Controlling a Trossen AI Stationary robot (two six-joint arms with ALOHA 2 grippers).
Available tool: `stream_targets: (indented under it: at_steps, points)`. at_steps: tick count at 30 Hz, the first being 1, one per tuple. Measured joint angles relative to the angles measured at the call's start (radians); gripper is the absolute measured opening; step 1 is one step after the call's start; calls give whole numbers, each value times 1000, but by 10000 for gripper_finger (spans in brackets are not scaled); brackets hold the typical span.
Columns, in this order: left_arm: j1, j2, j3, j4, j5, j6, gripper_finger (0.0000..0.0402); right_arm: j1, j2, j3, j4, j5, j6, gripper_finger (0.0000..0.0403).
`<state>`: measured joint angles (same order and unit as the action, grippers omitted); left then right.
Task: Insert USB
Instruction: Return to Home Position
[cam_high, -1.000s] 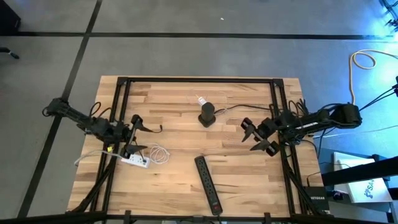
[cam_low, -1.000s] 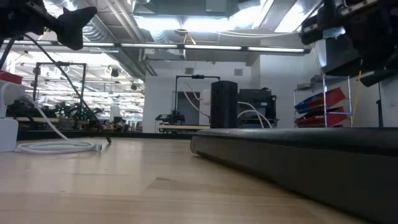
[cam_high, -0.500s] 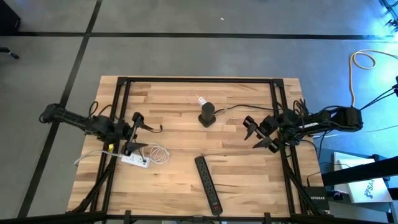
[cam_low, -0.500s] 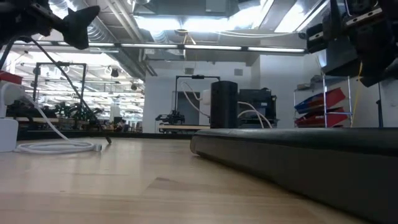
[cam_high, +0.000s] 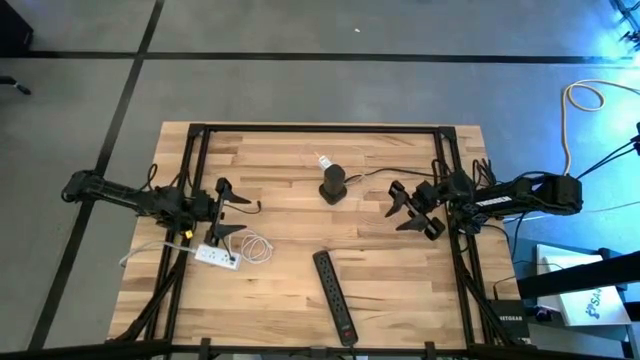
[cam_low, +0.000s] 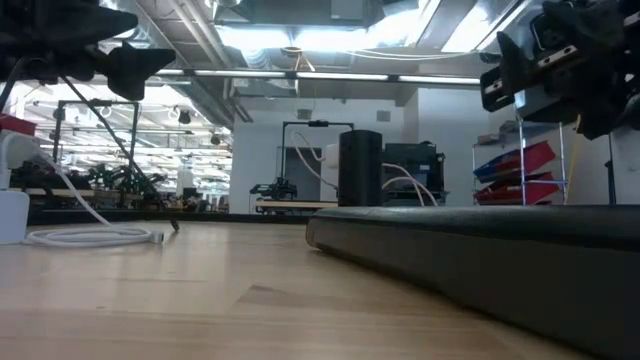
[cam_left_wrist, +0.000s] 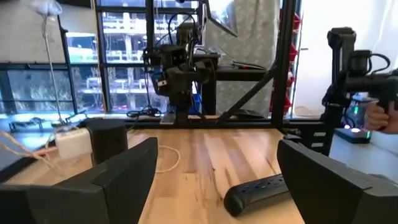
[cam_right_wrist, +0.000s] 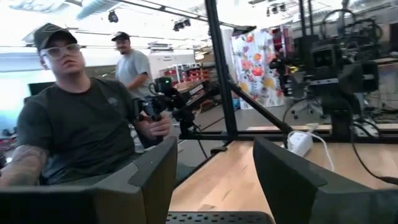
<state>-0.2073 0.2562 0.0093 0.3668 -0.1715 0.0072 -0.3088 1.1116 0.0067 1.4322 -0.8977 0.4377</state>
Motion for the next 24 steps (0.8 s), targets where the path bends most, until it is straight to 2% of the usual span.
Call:
stream_targets:
  at_steps: [5,11,15,19,24]
  points:
    - [0,0,0,-2,0,-27,314,0,-75,0,-51,-82,31,193]
    - [0,-1,0,-28,0,-29,314,-14,-258,0,-210,-91,55,193]
    - [0,0,0,-69,0,-30,314,-13,-395,0,-368,-62,2,193]
    - [0,0,0,-137,0,-30,314,-13,-525,0,-570,20,-43,193]
    - [0,0,0,-249,0,-31,314,-13,-679,0,-728,33,-123,193]
